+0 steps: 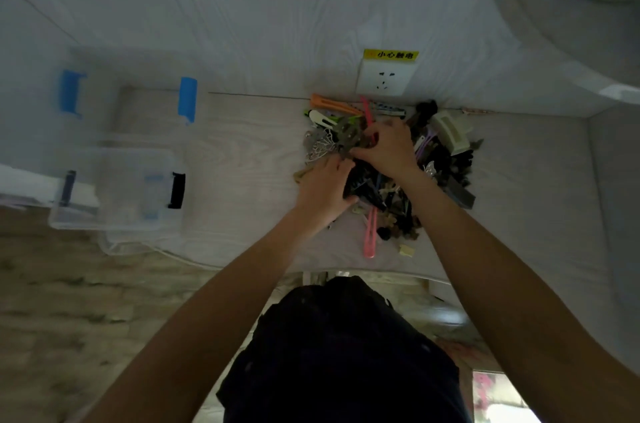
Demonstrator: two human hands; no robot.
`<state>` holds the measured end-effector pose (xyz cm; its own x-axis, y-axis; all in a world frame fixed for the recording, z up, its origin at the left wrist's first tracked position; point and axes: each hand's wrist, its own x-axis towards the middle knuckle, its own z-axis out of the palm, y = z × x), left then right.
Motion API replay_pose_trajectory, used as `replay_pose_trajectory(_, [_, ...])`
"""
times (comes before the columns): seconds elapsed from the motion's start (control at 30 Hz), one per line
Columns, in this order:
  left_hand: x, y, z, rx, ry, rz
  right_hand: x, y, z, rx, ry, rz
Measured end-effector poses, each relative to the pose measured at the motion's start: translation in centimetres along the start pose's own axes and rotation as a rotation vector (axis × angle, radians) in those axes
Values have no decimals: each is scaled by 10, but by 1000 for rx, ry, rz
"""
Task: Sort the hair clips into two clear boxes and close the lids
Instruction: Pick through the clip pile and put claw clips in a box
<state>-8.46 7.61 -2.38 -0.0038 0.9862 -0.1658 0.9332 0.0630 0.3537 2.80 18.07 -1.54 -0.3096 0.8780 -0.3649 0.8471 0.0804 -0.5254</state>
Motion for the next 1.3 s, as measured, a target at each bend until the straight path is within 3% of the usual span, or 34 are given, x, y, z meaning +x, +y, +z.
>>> replay_pose_trajectory(0.17, [-13, -4, -29, -356, 50, -49, -10, -2, -26, 994, -80, 203])
replay_pose_trajectory(0.23, [-22, -5, -49, -566, 100, -146, -18, 0, -34, 1219, -85, 208])
replay_pose_trajectory(0.3, [-32, -11, -74, -754, 213, -225, -28, -6, -38, 1293, -83, 179])
replay_pose_trajectory(0.43, [-57, -59, -138, -1131, 565, -437, -44, -56, -35, 1203, -167, 38])
replay_pose_trajectory(0.53, [-70, -120, -173, -1108, 705, -590, -43, -118, -22, 1127, -287, -49])
replay_pose_trajectory(0.73, [-61, -227, -181, -684, 596, -739, -17, -226, 35, 702, -193, -282])
replay_pose_trajectory(0.93, [-36, -279, -180, -220, 350, -607, 11, -283, 82, 192, 65, -537])
replay_pose_trajectory(1.07, [-23, -301, -171, -12, 135, -504, 20, -295, 104, -79, 63, -569])
replay_pose_trajectory(1.17, [-20, -313, -168, -11, 153, -434, 23, -297, 117, -190, 66, -566])
replay_pose_trajectory(1.3, [-34, -317, -170, -98, 358, -399, 24, -307, 128, -266, -40, -575])
